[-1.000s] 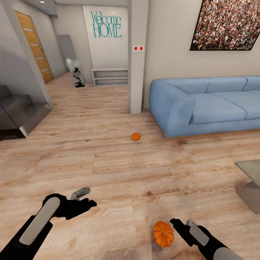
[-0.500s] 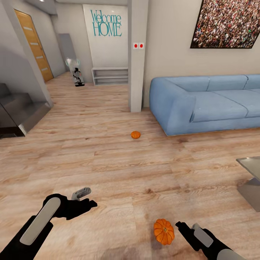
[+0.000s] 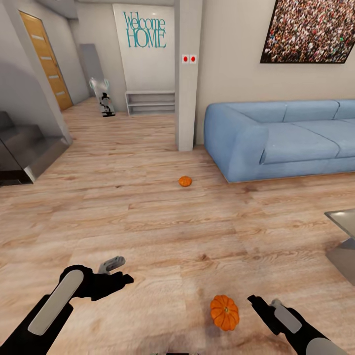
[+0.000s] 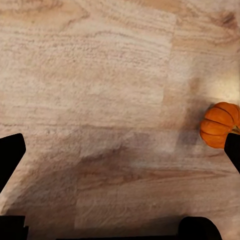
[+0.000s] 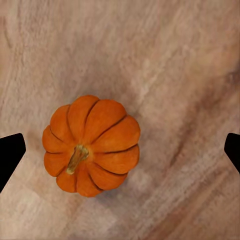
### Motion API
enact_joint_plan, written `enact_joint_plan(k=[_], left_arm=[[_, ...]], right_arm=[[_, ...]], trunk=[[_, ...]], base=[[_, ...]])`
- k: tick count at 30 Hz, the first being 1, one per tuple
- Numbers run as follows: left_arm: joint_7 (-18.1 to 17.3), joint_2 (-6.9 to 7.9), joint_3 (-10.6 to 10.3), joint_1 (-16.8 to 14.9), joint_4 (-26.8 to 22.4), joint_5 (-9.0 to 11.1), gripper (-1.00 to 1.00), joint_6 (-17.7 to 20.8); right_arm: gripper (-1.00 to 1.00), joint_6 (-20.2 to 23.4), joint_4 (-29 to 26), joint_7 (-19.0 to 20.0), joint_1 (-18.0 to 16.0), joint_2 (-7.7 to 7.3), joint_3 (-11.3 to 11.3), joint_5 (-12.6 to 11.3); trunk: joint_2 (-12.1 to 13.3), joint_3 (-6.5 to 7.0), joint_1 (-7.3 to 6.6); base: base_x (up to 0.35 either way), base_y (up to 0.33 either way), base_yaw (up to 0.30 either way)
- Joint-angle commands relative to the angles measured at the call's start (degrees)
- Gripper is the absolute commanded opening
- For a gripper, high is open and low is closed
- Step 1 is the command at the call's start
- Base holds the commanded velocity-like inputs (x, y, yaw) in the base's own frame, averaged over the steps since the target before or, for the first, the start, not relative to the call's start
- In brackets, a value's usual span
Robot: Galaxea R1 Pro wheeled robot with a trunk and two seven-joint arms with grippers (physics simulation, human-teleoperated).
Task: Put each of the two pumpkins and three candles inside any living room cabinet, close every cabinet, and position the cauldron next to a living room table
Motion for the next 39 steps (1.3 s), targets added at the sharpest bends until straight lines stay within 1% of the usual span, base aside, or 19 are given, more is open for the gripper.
enact_joint_plan(k=[1, 7, 10, 12, 13, 15, 17, 20, 23, 30, 39], left_arm=[[0.58, 0.06, -0.02, -0.04, -0.09, 0.59, 1.00, 0.00], [0.44, 0.08, 0.43, -0.05, -0.13, 0.62, 1.00, 0.04], [-2.60, 0.43, 0.66, -0.04, -0.25, 0.60, 1.00, 0.69], [-4.91, 1.43, 0.69, -0.04, -0.22, 0.63, 1.00, 1.65], [-5.47, 1.67, 0.68, -0.04, -0.22, 0.68, 1.00, 1.78], [-7.46, 2.27, 0.67, -0.04, -0.19, 1.47, 1.00, 2.10], [-8.43, 2.58, 0.62, -0.08, -0.30, 3.02, 1.00, 2.27], [-8.90, 2.78, 0.53, -0.18, -0.34, 5.48, 1.00, 2.37], [-9.01, 2.76, 0.15, -0.15, -0.24, 6.75, 1.00, 2.40], [-9.11, 2.57, -0.25, -0.13, -0.29, 7.28, 1.00, 2.33], [-9.11, 2.69, -0.18, -0.13, -0.29, 7.30, 1.00, 2.34]], right_arm=[[1.00, 0.31, -0.24, -0.35, -0.01, -0.16, 0.20, -0.44], [1.00, 1.06, -0.26, 3.05, -0.01, -0.32, 0.03, -0.39], [1.00, 1.19, -0.27, 4.27, -0.01, -0.35, 0.02, -0.44], [1.00, 1.21, -0.25, 4.62, -0.01, -0.36, 0.02, -0.44], [1.00, 1.21, -0.24, 4.74, -0.01, -0.36, 0.02, -0.44], [1.00, 1.22, -0.24, 5.57, -0.01, -0.39, 0.02, -0.45], [1.00, 1.22, -0.23, 7.00, -0.01, -0.59, 0.02, -0.45], [1.00, 1.23, -0.19, 8.83, -0.01, -1.02, 0.02, -0.54], [1.00, 1.23, -0.08, 9.40, -0.01, -1.65, 0.00, -0.60], [1.00, 1.23, 0.13, 9.67, -0.01, -2.44, -0.02, -0.62], [1.00, 1.23, 0.62, 9.47, -0.01, -2.47, 0.03, -0.58]], trunk=[[-0.44, -0.23, 0.21], [-2.84, -1.31, 1.53], [-4.05, -1.85, 2.19], [-4.85, -2.21, 2.63], [-5.25, -2.39, 2.85], [-6.05, -2.75, 3.29], [-6.47, -3.15, 3.53], [-6.51, -3.81, 3.61], [-6.55, -4.48, 3.69], [-6.64, -6.03, 3.87], [-6.76, -8.02, 4.10]], base=[[0.000, 0.000, 0.000], [0.000, 0.000, 0.000], [0.000, 0.000, 0.000], [0.000, 0.000, 0.000], [0.000, 0.000, 0.000], [0.000, 0.000, 0.000], [0.000, 0.000, 0.000], [0.000, 0.000, 0.000], [0.000, 0.000, 0.000], [0.000, 0.000, 0.000], [0.000, 0.000, 0.000]])
